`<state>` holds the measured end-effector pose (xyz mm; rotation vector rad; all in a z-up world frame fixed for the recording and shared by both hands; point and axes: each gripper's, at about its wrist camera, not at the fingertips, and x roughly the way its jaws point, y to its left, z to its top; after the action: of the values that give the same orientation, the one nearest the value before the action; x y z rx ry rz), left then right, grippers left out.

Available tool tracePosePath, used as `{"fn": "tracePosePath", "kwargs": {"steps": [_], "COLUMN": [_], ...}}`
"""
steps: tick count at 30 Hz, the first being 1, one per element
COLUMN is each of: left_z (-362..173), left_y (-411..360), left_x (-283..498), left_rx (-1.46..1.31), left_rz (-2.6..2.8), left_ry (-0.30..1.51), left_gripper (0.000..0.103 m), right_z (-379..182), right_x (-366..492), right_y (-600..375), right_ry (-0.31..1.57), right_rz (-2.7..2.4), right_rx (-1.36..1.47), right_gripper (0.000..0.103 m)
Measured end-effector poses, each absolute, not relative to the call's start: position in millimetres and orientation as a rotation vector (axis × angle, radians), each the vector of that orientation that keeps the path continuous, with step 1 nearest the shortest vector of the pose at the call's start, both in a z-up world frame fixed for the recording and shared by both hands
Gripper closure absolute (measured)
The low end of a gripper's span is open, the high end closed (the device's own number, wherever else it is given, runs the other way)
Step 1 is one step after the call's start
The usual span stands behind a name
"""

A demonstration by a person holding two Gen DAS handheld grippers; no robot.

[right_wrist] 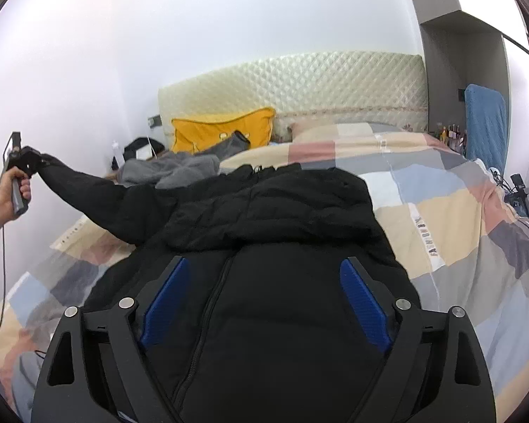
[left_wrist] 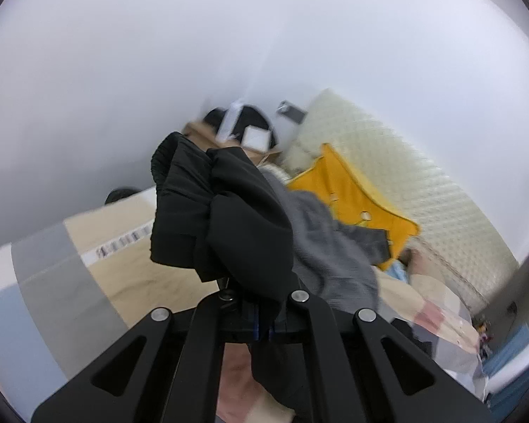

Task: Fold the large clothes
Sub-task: 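Lift the held sleeve up with the left gripper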

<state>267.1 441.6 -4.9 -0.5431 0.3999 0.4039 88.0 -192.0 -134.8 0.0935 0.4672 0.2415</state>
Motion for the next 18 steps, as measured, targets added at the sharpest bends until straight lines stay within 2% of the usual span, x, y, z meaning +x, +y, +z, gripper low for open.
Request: {"fn": "tracePosePath", "kwargs": {"steps": [9, 18], "left_z": [69, 104], "left_y": [358, 259], "left_x": [259, 278], "left_rx": [-0.468, -0.325], "left_rz": [0.277, 0.152], "left_ry": [0.348, 0.339], "left_gripper": [0.101, 0.101], "right_z": [-121, -113], "right_x": [71, 67], "right_y": [-221, -241], "right_ry": [0.395, 0.36], "right_rz": [0.234, 0.268], "right_rx": [0.112, 0.091], "right_gripper": [0.015, 0.014]}}
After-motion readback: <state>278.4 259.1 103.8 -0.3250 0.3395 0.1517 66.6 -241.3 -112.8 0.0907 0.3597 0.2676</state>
